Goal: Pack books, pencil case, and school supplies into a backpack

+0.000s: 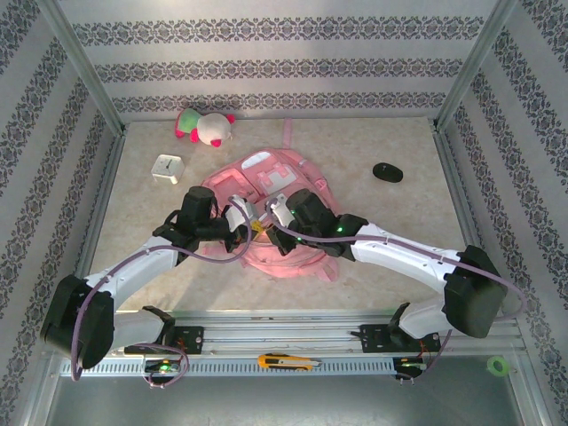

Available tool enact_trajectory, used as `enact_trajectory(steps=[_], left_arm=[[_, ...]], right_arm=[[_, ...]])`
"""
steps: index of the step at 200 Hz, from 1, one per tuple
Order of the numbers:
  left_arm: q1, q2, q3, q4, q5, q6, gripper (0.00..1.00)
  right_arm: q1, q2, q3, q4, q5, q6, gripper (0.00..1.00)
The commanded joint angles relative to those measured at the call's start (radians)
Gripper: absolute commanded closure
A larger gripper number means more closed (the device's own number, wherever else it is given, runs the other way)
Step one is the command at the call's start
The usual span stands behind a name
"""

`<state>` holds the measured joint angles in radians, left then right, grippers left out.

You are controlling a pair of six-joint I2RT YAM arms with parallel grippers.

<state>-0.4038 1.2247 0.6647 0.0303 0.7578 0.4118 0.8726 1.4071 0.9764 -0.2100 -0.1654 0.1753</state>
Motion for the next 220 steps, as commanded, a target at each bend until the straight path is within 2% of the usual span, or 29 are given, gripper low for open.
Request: enact_trajectory(steps=[1, 34, 51, 105, 149, 157, 176, 183, 200, 220], left_arm=[[0.013, 0.004, 0.054, 0.002, -0.041, 0.027, 1.00], [0.016, 0.007, 0.056, -0.048, -0.104, 0.083, 1.00], [0.017, 0.008, 0.059, -0.084, -0.122, 0.115, 1.00], [0.020, -0.017, 0.045, -0.160, -0.156, 0.177, 1.00], [0.016, -0.015, 0.054, -0.219, -0.142, 0.251, 1.00], [0.013, -0.014, 0.054, -0.225, -0.144, 0.262, 0.94], [-0.013, -0.023, 0.044, -0.204, -0.135, 0.280, 0.64], [-0.028, -0.027, 0.041, -0.192, -0.131, 0.282, 0.57], [-0.091, -0.028, 0.040, -0.181, -0.166, 0.325, 0.48], [-0.159, -0.040, 0.002, -0.064, -0.249, 0.334, 0.45]], right_arm=[[-0.022, -0.033, -0.024, -0.053, -0.024, 0.009, 1.00], [-0.100, -0.027, -0.028, -0.132, -0.200, 0.075, 1.00], [-0.122, -0.019, -0.030, -0.152, -0.248, 0.087, 1.00], [-0.215, -0.061, -0.076, -0.188, -0.265, 0.079, 1.00], [-0.233, -0.043, -0.084, -0.169, -0.323, 0.055, 1.00], [-0.230, -0.036, -0.084, -0.154, -0.338, 0.058, 1.00], [-0.223, -0.027, -0.087, -0.115, -0.372, 0.059, 1.00], [-0.222, -0.024, -0.087, -0.106, -0.379, 0.057, 1.00], [-0.221, -0.019, -0.079, -0.098, -0.392, 0.056, 1.00], [-0.218, -0.019, -0.072, -0.097, -0.399, 0.053, 1.00]])
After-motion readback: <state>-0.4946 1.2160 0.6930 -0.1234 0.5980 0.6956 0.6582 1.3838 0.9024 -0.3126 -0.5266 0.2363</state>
